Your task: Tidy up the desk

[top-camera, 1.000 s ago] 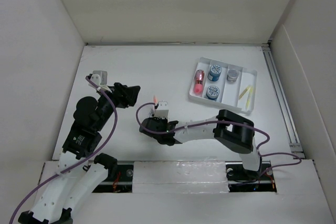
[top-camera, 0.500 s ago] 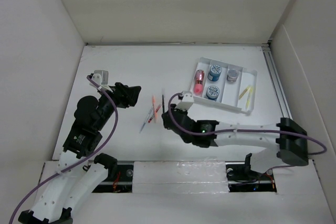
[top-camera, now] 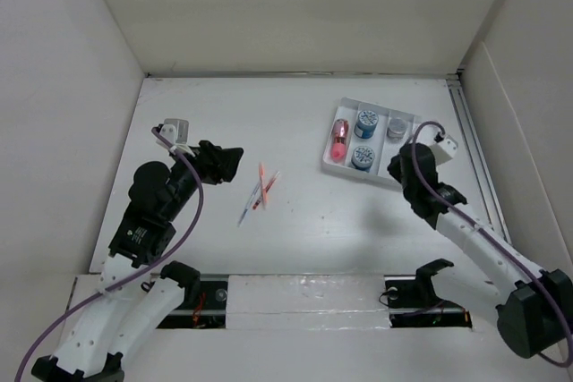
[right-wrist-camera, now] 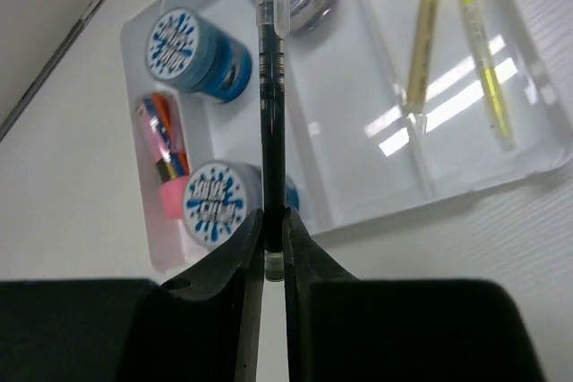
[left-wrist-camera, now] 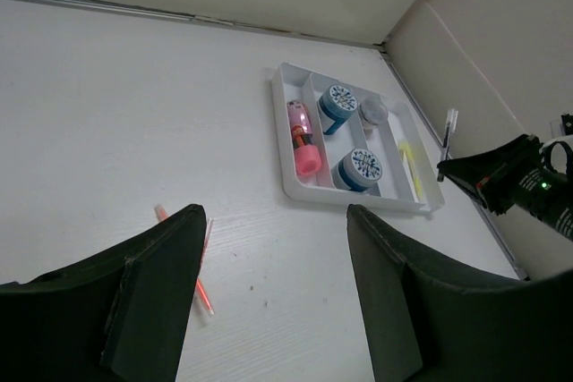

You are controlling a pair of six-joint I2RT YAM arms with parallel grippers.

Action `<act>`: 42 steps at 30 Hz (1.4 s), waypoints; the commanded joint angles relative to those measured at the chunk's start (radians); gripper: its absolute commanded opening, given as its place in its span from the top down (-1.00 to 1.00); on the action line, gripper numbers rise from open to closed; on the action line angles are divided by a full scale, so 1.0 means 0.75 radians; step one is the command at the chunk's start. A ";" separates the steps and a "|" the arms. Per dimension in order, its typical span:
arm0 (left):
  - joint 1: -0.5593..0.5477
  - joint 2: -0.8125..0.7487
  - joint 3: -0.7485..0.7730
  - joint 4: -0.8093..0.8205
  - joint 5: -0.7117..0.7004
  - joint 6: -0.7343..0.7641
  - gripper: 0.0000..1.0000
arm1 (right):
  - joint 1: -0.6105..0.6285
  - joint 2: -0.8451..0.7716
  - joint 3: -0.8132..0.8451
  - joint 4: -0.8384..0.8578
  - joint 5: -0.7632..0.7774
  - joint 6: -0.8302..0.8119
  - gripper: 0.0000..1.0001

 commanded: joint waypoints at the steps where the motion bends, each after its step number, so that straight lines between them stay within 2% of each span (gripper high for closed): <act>1: -0.004 0.008 0.028 0.061 0.033 -0.008 -0.21 | -0.220 0.009 -0.025 0.085 -0.323 -0.091 0.88; 2: -0.004 0.008 0.030 0.059 0.031 -0.008 -0.21 | -0.342 0.028 -0.023 0.128 -0.398 -0.119 0.88; 3: -0.004 0.010 0.032 0.057 0.021 -0.008 -0.21 | -0.394 0.046 -0.019 0.145 -0.527 -0.136 0.88; 5: -0.004 0.016 0.034 0.055 0.021 -0.006 -0.21 | -0.486 0.121 0.004 0.196 -0.650 -0.173 0.88; 6: -0.004 0.014 0.034 0.055 0.021 -0.006 -0.21 | -0.563 0.150 0.022 0.198 -0.797 -0.183 0.88; 15: -0.004 0.012 0.036 0.053 0.015 -0.004 -0.21 | -0.840 0.308 0.037 0.331 -1.111 -0.159 0.87; 26: -0.004 0.024 0.038 0.051 0.015 0.000 -0.21 | -0.977 0.547 0.098 0.425 -1.164 -0.142 0.84; 27: -0.004 0.022 0.034 0.053 0.015 0.000 -0.21 | -0.989 0.557 0.102 0.427 -1.166 -0.136 0.80; 31: -0.004 0.024 0.038 0.051 0.005 0.000 -0.21 | -0.989 0.515 0.075 0.405 -1.031 -0.126 0.36; 33: -0.004 0.022 0.036 0.053 0.021 0.000 -0.21 | -0.989 0.470 0.057 0.395 -0.982 -0.118 0.25; 34: -0.004 0.010 0.032 0.055 0.013 -0.002 -0.22 | -0.989 0.435 0.043 0.380 -0.940 -0.114 0.13; 35: -0.004 0.010 0.032 0.055 0.013 -0.002 -0.22 | -0.989 0.435 0.043 0.380 -0.939 -0.114 0.12; 38: -0.004 0.022 0.036 0.051 0.013 -0.002 -0.22 | -0.989 0.341 0.024 0.358 -0.857 -0.103 -0.10; 39: -0.004 0.022 0.036 0.051 0.013 -0.002 -0.22 | -0.989 0.318 0.024 0.358 -0.851 -0.103 -0.10; 42: -0.004 0.008 0.032 0.053 -0.010 -0.004 -0.22 | -0.804 0.232 0.012 0.364 -0.768 -0.138 -0.09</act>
